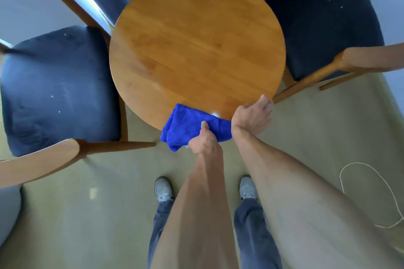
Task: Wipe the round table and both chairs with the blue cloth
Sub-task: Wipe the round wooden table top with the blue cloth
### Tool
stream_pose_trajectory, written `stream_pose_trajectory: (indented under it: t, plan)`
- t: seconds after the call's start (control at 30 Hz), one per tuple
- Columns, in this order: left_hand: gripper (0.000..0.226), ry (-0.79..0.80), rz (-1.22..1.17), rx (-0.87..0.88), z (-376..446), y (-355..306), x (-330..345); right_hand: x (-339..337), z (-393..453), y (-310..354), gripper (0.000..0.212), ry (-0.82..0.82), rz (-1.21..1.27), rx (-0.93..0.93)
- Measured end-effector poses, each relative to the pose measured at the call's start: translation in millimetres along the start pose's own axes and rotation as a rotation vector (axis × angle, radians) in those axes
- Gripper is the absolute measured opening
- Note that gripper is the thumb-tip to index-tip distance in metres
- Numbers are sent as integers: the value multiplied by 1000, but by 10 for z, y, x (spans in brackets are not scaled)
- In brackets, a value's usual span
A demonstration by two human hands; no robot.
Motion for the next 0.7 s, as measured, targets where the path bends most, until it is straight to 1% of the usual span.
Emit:
stream_pose_trajectory:
  t: [0.07, 0.1, 0.2, 0.3, 0.4, 0.5, 0.6, 0.7]
  plan:
    - [69, -78, -43, 38, 60, 38, 11, 91, 87, 124, 47, 56, 4, -200]
    - [70, -108, -67, 65, 62, 46, 33, 150, 137, 185, 48, 97, -2, -271]
    - [66, -220, -139, 86, 54, 57, 61, 335, 226, 430, 52, 208, -37, -423]
    - [68, -373, -171, 134, 86, -124, -57, 562, 145, 716, 54, 292, -54, -572]
    - [64, -449, -107, 268, 329, -451, -274, 810, 10, 946, 54, 358, -50, -631]
    - [75, -451, 35, 370, 591, -776, -500, 1008, -147, 1024, 52, 377, -60, -643]
    - [80, -465, 157, 455, 756, -1115, -641, 1146, -207, 1076, 55, 320, -72, -621]
    - [83, -528, 330, 507, 848, -1474, -692, 1297, -257, 1311, 57, 290, -117, -735]
Point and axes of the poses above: each hand's wrist, its own z-axis towards the middle knuckle, its own x-axis out of the palm, y = z × x, the point moved 7 cm from there along z, towards the middle knuckle, and after that the axes turned 2 degrees about z, right-handed, at the moved point
